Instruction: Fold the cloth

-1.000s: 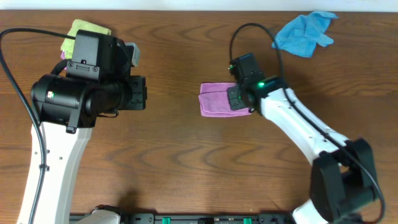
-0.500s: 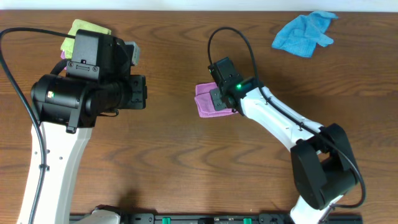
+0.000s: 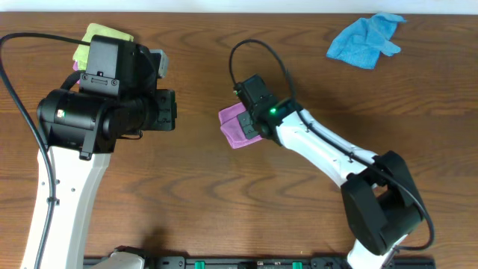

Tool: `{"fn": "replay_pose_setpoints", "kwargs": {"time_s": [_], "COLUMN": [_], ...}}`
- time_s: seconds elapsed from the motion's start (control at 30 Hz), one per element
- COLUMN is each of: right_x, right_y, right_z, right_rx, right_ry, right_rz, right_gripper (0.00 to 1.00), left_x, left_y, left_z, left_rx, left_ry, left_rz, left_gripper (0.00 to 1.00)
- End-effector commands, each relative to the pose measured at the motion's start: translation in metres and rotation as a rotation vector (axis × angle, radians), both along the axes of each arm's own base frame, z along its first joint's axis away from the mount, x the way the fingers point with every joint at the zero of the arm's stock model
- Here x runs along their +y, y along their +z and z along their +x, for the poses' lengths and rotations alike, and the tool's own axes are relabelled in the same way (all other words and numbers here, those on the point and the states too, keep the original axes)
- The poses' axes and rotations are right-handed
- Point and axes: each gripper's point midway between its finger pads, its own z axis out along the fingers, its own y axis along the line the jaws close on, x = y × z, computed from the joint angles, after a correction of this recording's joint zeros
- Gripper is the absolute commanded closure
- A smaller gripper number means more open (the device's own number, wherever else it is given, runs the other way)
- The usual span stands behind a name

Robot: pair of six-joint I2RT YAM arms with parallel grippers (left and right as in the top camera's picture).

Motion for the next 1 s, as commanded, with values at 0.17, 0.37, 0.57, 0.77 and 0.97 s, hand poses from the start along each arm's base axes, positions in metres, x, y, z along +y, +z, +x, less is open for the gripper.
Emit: {"fn": "replay_pose_setpoints", "kwargs": {"time_s": [0.17, 0.37, 0.57, 0.77, 0.97], "right_x": [0.005, 0.019, 0.045, 0.032, -0.036], "right_y": [-0.006, 0.012, 0.016, 0.008, 0.003], "right_z": [0.001, 0.001, -0.008, -0.005, 0.017], "right_rx": [-0.022, -0.07, -0.099, -0.096, -0.026], "right_ry": [0.042, 0.082, 0.158, 0.076, -0.179], "right_rz": [-0.068, -0.108, -0.122, -0.16, -0.164], "right_gripper": [0.99, 0.99, 0.99, 0.99, 0.99], "left_x": [0.002, 0.002, 0.002, 0.003, 0.002], "left_y": [0.001, 0.002, 0.006, 0.013, 0.013], "left_z": [0.001, 0.003, 0.001, -0.002, 0.0], "left_rx": [-0.009, -0.019, -0.034, -0.062, -0.063], "left_ry": [-0.003, -0.003, -0.003, -0.003, -0.003], "left_rz": [0.014, 0.011, 0.008, 0.002, 0.002], "left_gripper": [0.94, 0.94, 0.94, 0.94, 0.94]}}
